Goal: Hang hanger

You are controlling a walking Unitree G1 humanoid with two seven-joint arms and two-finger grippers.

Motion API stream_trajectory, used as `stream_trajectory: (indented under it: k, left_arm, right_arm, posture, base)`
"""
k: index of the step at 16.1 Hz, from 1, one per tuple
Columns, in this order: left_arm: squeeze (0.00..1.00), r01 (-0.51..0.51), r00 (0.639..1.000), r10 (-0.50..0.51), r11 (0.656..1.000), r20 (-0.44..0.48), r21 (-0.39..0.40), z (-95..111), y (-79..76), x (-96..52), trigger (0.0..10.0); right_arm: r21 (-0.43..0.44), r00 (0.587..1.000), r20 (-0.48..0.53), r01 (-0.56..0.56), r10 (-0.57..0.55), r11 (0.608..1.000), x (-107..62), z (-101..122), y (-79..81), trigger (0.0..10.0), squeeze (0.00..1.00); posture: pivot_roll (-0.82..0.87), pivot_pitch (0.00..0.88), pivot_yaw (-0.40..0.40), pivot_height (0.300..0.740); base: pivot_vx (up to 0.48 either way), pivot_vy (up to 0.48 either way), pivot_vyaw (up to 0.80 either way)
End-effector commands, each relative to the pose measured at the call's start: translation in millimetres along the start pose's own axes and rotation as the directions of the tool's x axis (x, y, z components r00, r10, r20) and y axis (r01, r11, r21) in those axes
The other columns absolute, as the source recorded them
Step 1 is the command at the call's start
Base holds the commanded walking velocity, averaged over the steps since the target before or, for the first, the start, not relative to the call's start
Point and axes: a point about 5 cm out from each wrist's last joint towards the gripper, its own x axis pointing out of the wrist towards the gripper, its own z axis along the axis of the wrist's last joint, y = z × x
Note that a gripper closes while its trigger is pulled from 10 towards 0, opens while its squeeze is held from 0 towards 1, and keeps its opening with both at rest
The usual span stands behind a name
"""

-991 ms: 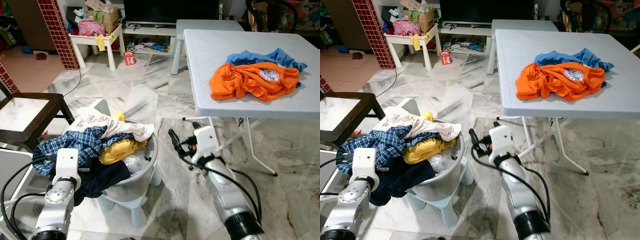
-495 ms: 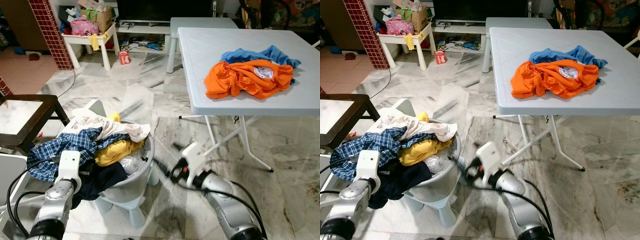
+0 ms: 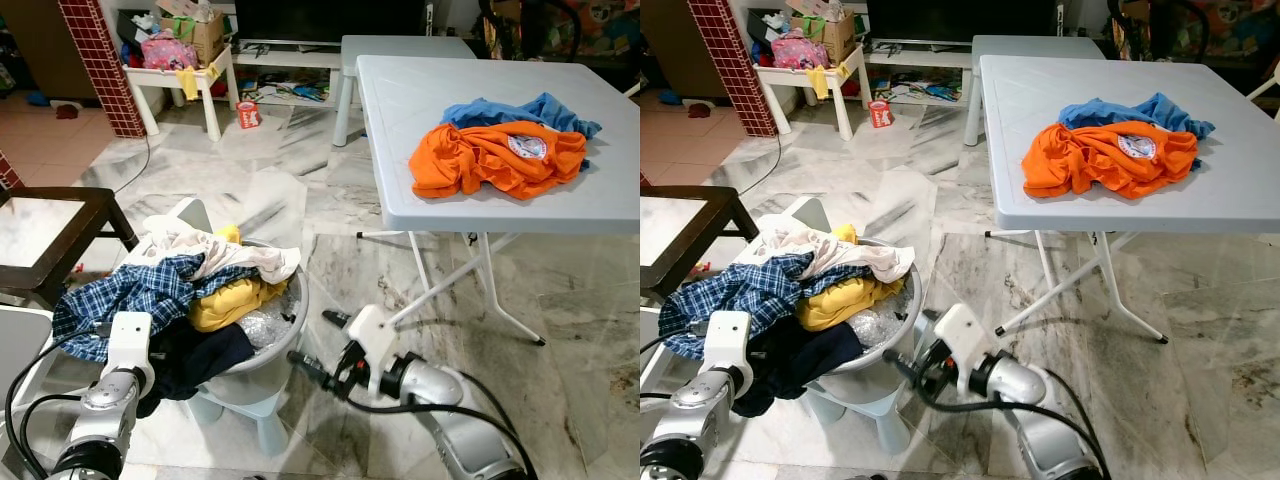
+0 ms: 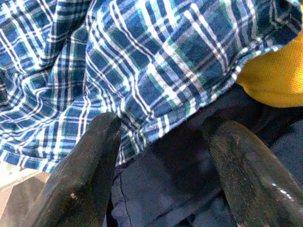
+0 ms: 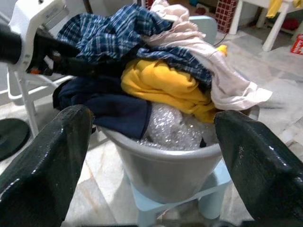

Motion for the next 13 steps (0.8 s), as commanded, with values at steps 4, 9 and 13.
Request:
stream_trajectory:
  k: [4,9,13]
  left_arm:
    - [0.0,-0.023,1.0,0.023,1.0,-0.003,-0.001,2.6,7.1,1.8,0.0]
    - [0.0,-0.017,1.0,0.017,1.0,0.012,0.015,12.1,2.8,6.5,0.0]
    - [0.0,-0.015,1.0,0.015,1.0,0.019,0.02,16.0,2.9,7.9,0.0]
  right_arm:
    - [-0.014,1.0,-0.01,-0.006,0.006,1.0,-1.8,1.2,1.7,10.0,0.0]
    - [-0.017,1.0,-0.02,0.013,-0.013,1.0,-3.4,1.4,1.5,10.0,0.0]
    - [-0.014,0.999,-0.024,0.031,-0.032,0.999,-2.1,0.1,0.0,10.0,0.0]
  posture:
    - [0.04,0.076,-0.007,0.74]
    - [0.02,0.074,0.003,0.74]
    - [0.03,0.071,0.009,0.74]
  base:
    - [0.0,0.0,0.0]
    - [0.0,0.0,0.0]
    - [0.0,0.0,0.0]
